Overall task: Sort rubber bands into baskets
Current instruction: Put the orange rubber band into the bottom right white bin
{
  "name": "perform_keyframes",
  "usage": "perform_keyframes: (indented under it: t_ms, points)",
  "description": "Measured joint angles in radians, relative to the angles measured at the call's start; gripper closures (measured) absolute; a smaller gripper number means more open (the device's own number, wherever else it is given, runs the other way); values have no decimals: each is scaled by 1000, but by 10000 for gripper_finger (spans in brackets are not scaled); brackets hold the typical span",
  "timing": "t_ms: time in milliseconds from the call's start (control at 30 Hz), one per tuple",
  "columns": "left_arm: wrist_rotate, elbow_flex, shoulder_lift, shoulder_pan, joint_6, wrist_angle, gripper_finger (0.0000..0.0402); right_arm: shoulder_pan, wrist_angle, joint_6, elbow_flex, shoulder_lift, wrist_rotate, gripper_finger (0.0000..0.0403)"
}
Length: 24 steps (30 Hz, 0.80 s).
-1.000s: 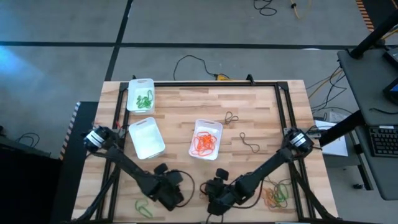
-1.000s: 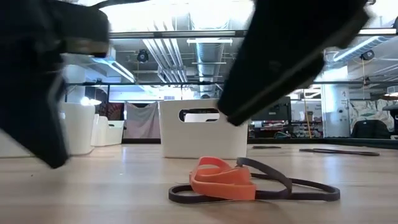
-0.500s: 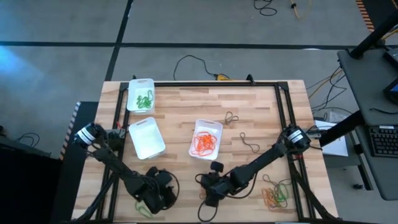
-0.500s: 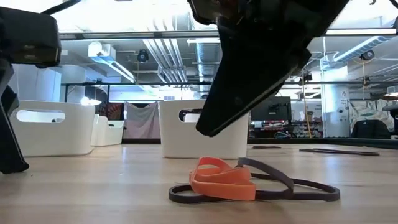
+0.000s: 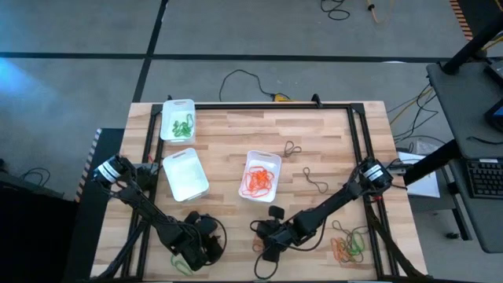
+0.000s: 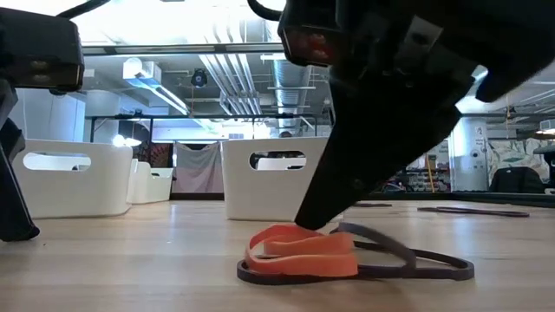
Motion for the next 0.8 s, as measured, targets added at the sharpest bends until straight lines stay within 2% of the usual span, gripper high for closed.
perform_keyframes:
  t_ms: [100, 300, 800]
  points:
    - [0, 0, 0, 0, 0, 5, 248, 0, 5, 2, 0, 0, -2, 323]
    - [0, 0, 1, 0, 1, 11, 248, 0, 41, -12, -1, 0, -71, 323]
    - [-3, 0, 2, 0, 1, 19, 248, 0, 111, -78, -9, 1, -115, 319]
